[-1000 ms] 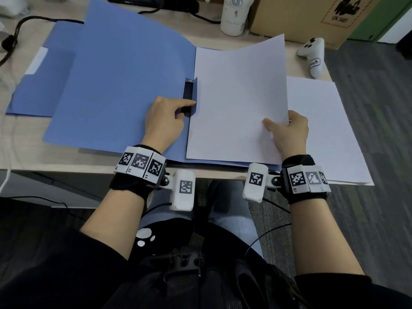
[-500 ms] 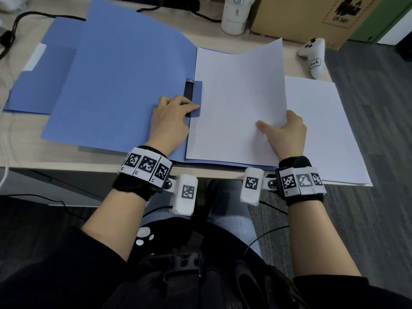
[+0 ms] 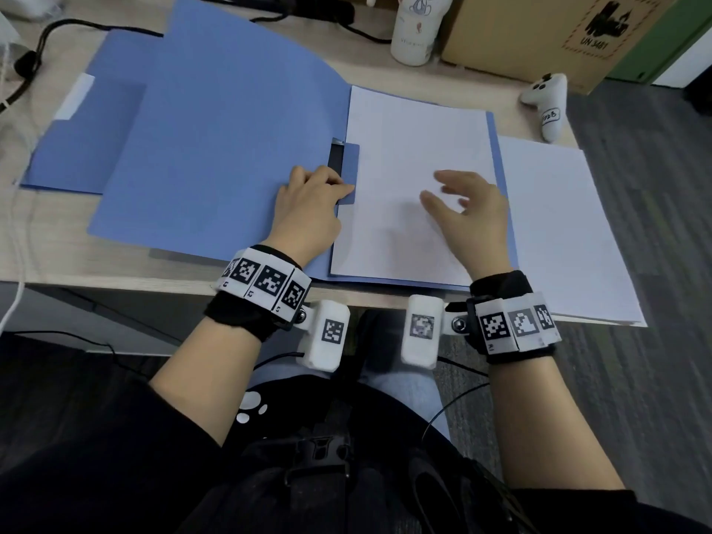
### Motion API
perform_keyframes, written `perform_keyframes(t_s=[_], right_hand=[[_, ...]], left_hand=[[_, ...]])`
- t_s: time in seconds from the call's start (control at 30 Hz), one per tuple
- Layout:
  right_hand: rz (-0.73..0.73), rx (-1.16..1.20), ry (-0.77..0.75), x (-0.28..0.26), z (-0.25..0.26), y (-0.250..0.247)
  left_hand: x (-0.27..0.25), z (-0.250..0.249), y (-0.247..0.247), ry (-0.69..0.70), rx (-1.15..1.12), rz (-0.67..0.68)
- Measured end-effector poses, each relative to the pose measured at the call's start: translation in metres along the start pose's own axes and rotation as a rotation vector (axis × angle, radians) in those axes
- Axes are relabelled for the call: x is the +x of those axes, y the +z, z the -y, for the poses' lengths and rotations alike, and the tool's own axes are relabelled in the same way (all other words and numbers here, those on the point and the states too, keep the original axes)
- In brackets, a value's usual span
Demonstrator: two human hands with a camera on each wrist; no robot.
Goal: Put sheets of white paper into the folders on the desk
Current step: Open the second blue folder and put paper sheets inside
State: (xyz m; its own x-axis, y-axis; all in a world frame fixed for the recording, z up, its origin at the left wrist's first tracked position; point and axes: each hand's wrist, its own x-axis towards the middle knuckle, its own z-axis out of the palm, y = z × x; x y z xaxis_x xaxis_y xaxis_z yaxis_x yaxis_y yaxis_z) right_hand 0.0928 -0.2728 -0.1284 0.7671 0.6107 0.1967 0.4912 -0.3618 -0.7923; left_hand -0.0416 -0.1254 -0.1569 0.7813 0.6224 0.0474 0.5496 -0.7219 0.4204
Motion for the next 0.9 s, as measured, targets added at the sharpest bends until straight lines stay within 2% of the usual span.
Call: perform_keyframes(t_s=[0.17, 0.27, 0.37, 0.47, 0.63, 0.77, 0.9], right_hand=[[0.388, 0.042, -0.061, -0.011, 0.032, 0.030], [0.537, -0.078, -0.108, -0.013, 0.041, 0.045], [0.597, -0.205, -0.088, -0.013, 0.046, 0.055], [0.567, -0.293, -0.066, -0.013, 0.053, 0.060], [0.534, -0.400, -0.068, -0.013, 0.060, 0.071], [0.545, -0.426, -0.025, -0.016, 0.064, 0.076], [0.535, -0.461, -0.010, -0.019, 0.066, 0.080]], left_hand=[[-0.003, -0.001, -0.008, 0.039, 0.061, 0.082], [-0.003, 0.003, -0.015, 0.084, 0.046, 0.140], [-0.007, 0.012, -0.021, 0.127, -0.042, 0.147], [-0.017, 0.021, -0.029, 0.067, -0.126, -0.020], [-0.034, 0.045, -0.051, -0.153, -0.045, -0.383], [-0.053, 0.063, -0.070, -0.410, 0.012, -0.509], [-0.067, 0.080, -0.080, -0.606, -0.102, -0.574]])
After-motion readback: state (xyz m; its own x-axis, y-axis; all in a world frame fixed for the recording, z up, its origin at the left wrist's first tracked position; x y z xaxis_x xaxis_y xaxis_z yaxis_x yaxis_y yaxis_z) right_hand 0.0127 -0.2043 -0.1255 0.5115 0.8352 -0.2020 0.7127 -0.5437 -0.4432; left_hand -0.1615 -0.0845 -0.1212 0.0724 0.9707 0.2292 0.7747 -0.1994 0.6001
